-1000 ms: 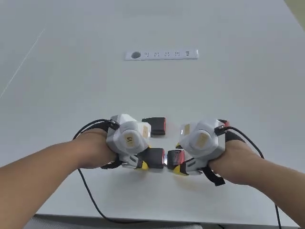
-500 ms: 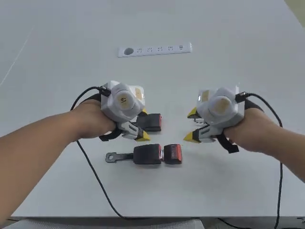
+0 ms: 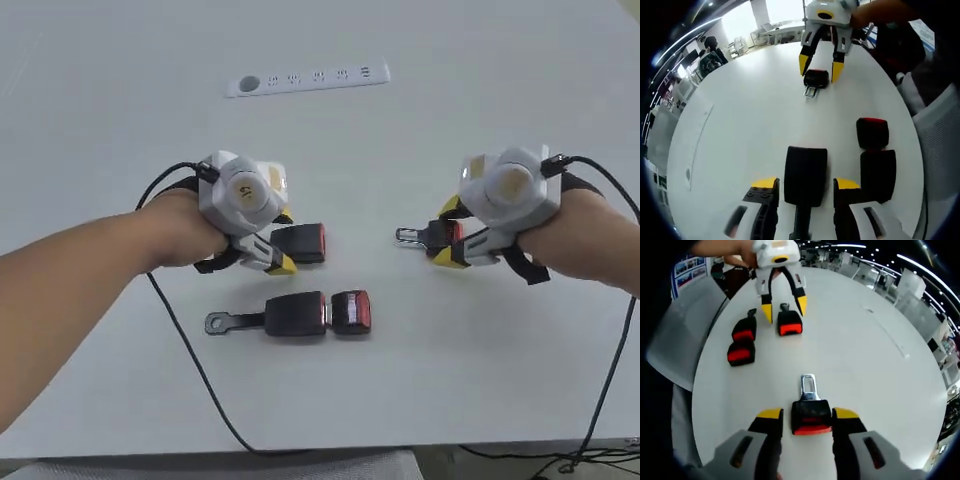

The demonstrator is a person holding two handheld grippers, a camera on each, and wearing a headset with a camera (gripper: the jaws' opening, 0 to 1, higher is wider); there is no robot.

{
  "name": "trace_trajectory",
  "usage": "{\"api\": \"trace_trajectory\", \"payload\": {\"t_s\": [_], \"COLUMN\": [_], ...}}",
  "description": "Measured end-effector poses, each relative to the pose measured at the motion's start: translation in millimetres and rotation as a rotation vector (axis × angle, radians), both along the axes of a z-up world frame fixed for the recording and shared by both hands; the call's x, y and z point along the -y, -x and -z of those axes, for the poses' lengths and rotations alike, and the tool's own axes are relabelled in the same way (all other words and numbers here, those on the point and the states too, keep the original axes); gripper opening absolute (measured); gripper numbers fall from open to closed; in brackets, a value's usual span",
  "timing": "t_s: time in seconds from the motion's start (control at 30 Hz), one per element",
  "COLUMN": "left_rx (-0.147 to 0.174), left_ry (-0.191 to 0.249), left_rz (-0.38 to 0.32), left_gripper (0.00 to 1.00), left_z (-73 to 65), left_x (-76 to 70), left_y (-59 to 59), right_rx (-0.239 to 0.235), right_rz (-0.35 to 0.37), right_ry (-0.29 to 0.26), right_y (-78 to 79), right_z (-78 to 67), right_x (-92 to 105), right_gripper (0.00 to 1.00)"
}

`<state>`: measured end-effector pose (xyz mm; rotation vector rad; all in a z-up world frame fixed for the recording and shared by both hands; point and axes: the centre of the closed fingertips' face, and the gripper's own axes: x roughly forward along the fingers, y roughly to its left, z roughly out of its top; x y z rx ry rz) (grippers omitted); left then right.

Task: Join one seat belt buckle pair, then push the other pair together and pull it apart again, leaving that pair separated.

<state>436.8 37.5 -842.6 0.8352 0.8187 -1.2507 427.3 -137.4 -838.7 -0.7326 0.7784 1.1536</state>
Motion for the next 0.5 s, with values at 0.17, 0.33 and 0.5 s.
{"api": "trace_trajectory", "payload": {"t_s": [0.17, 0.33, 0.5], "left_rx": [-0.035, -0.055, -0.044], "left_ry": [-0.008, -0.012, -0.02], "left_rz": [-0.017, -0.004, 0.016], "left_gripper": [0.4, 0.34, 0.33], "left_z": [7.2, 7.1, 6.8], "left_x": [0.1, 0.3, 0.4], "left_y": [-3.0, 0.4, 1.9], "right_rx": [-0.028, -0.048, -0.047], "right_rz": [-0.037, -0.095, -0.122], "right_ry": [0.026, 0.059, 0.08], "right_y": [0.5, 1.4, 0.2], "right_z": [2.2, 2.7, 2.6], "right_x": [6.8, 4.9, -0.1], "right_gripper": [0.31, 0.29, 0.29]}}
